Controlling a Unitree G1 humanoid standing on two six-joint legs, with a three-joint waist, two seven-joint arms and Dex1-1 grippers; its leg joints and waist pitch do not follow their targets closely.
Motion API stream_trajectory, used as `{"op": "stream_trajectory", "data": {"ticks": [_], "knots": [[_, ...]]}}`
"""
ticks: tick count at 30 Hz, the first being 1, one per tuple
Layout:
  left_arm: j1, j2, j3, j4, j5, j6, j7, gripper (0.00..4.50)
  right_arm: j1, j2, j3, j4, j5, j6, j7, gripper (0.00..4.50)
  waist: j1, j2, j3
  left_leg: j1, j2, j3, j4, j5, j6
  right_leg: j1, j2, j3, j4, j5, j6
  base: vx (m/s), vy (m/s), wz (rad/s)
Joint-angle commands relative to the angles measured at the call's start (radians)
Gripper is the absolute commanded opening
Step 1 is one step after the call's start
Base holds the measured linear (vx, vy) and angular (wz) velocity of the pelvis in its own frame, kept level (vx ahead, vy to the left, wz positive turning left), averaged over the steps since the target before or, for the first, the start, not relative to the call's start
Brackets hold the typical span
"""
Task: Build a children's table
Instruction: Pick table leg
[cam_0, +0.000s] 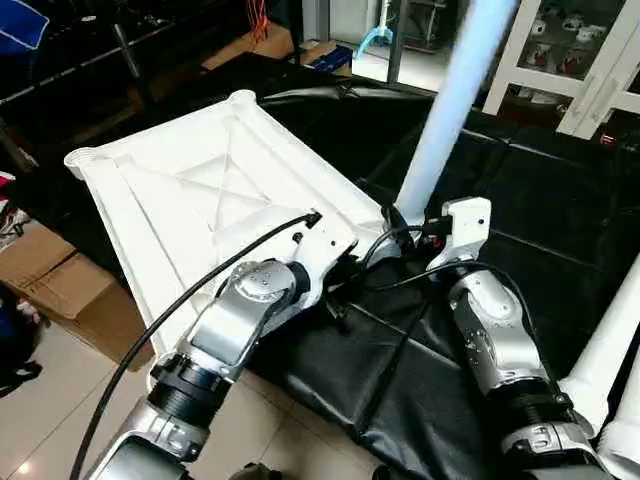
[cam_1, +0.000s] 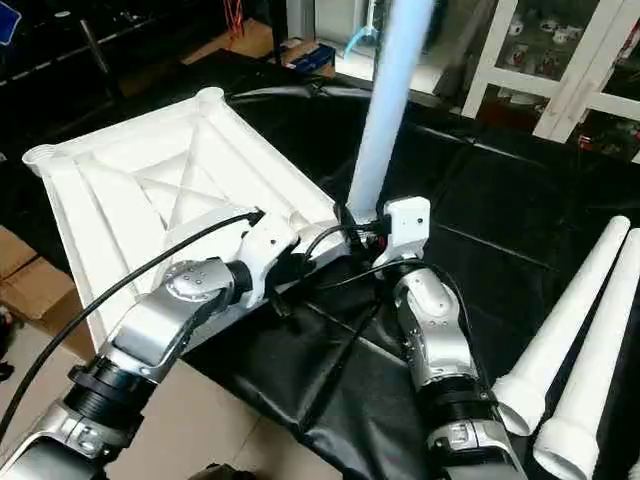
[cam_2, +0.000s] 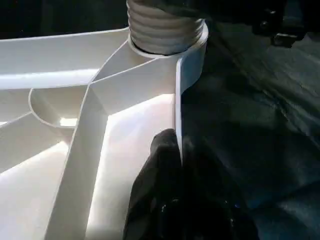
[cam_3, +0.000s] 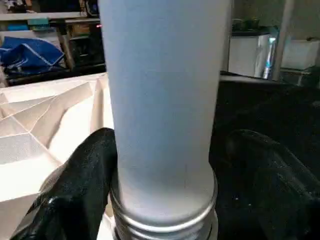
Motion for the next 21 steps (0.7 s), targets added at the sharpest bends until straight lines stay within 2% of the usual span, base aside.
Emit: {"op": "stream_trajectory", "data": {"ticks": [1, 5, 10, 16, 21], "knots": [[-0.021, 0.014, 0.005, -0.07, -0.006, -0.031, -0.014, 0.0, 0.021, -0.014, 0.015, -0.015, -0.004, 0.035, 0.021, 3.75, 0.007, -0.003, -0.088, 0.017, 0.053, -0.033, -0.062, -0.006, 0.167, 0.076, -0.081, 0.049, -0.062, 0.002, -0.266, 0.0, 0.0, 0.0], [-0.011, 0.024, -0.007, -0.063, -0.002, -0.032, -0.036, 0.0, 0.031, -0.017, 0.024, -0.02, -0.02, 0.051, 0.034, 3.75, 0.009, -0.001, -0.089, 0.017, 0.054, -0.034, -0.061, 0.004, 0.169, 0.075, -0.081, 0.049, -0.059, 0.023, -0.273, 0.0, 0.0, 0.0], [-0.006, 0.028, -0.013, -0.066, 0.001, -0.032, -0.043, 0.0, 0.033, -0.017, 0.017, -0.026, -0.017, 0.056, 0.038, 3.75, 0.012, -0.002, -0.088, 0.019, 0.054, -0.033, -0.064, -0.017, 0.154, 0.075, -0.082, 0.05, -0.062, -0.001, -0.271, 0.0, 0.0, 0.0], [0.001, 0.029, -0.02, -0.075, 0.0, -0.032, -0.052, 0.0, 0.042, -0.02, 0.014, -0.044, -0.003, 0.063, 0.061, 3.19, 0.014, -0.002, -0.091, 0.018, 0.054, -0.033, -0.061, 0.005, 0.162, 0.077, -0.083, 0.05, -0.058, 0.031, -0.272, 0.0, 0.0, 0.0], [0.008, 0.029, -0.024, -0.078, 0.001, -0.035, -0.056, 0.0, 0.051, -0.02, 0.014, -0.051, -0.002, 0.066, 0.064, 2.81, 0.018, -0.001, -0.091, 0.019, 0.056, -0.033, -0.061, -0.001, 0.162, 0.075, -0.083, 0.05, -0.059, 0.017, -0.27, 0.0, 0.0, 0.0]]}}
